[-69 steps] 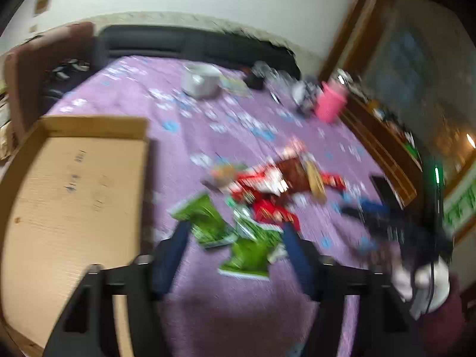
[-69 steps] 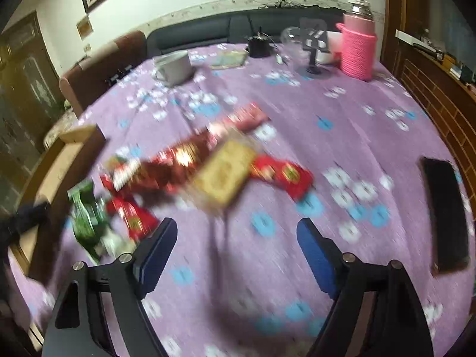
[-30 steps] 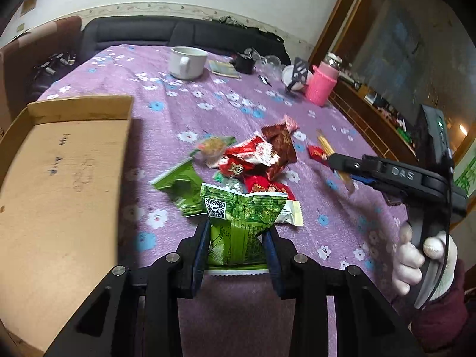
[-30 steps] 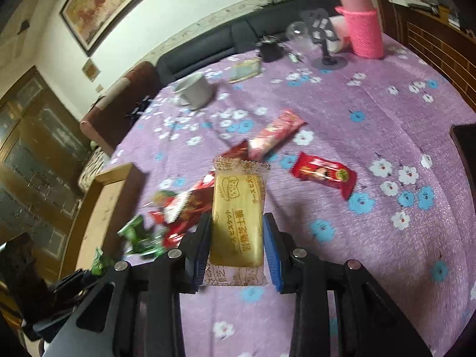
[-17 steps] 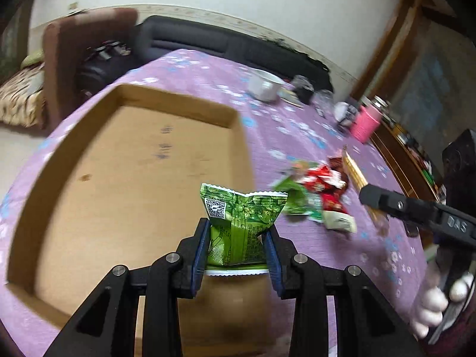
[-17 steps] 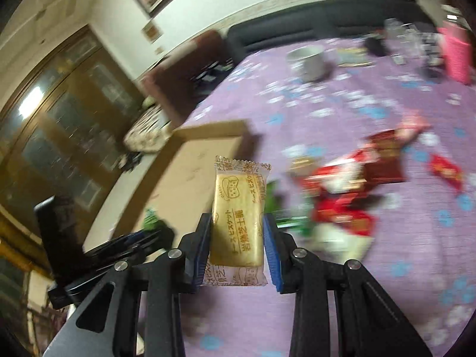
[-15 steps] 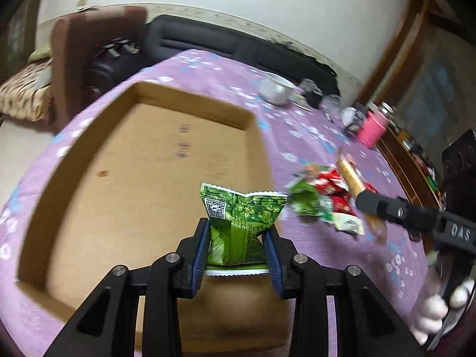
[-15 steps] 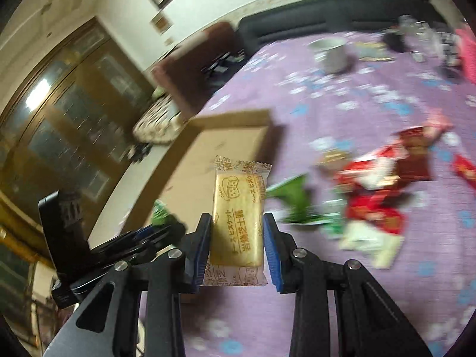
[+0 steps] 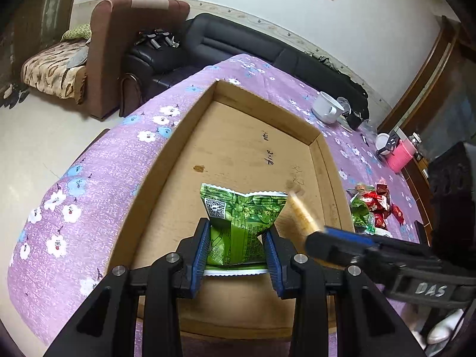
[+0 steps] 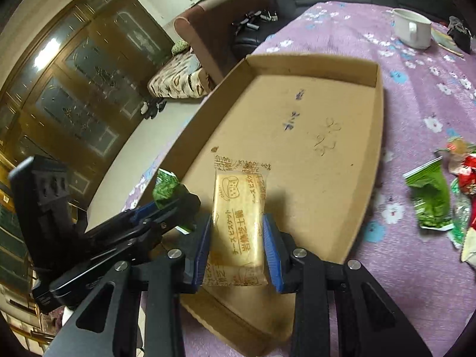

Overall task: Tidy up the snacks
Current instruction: 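Carry both snacks over the cardboard box and open both tools to drop them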

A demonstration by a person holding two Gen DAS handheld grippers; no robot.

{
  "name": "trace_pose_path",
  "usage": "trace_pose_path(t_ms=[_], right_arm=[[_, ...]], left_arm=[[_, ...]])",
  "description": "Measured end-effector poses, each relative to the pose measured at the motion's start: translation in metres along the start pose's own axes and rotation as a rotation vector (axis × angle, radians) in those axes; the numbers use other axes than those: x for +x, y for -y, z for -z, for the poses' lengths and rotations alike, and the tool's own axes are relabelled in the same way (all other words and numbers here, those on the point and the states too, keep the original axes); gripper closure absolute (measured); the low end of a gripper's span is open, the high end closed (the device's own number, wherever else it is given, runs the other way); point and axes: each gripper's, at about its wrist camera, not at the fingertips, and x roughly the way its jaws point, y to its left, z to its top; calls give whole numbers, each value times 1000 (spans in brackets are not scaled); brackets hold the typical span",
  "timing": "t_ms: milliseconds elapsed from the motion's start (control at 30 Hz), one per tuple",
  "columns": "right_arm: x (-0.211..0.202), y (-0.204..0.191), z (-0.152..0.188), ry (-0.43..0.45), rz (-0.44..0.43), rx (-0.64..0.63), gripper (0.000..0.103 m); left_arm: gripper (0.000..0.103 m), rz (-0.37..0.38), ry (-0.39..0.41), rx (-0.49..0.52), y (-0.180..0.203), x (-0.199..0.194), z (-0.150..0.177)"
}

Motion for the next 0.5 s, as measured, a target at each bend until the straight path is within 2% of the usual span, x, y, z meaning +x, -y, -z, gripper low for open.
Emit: trace_pose_path(t_ms=[267, 467, 500], right_arm=[[14, -6, 3, -17, 25, -21, 68], [5, -7, 2, 23, 30, -31, 68], [3, -8, 2, 32, 34, -36, 67]], left_arm=[[63, 24, 13, -20, -6, -3, -2], [46, 4, 25, -31, -7, -9, -3], [40, -14, 32, -26, -5, -11, -3]])
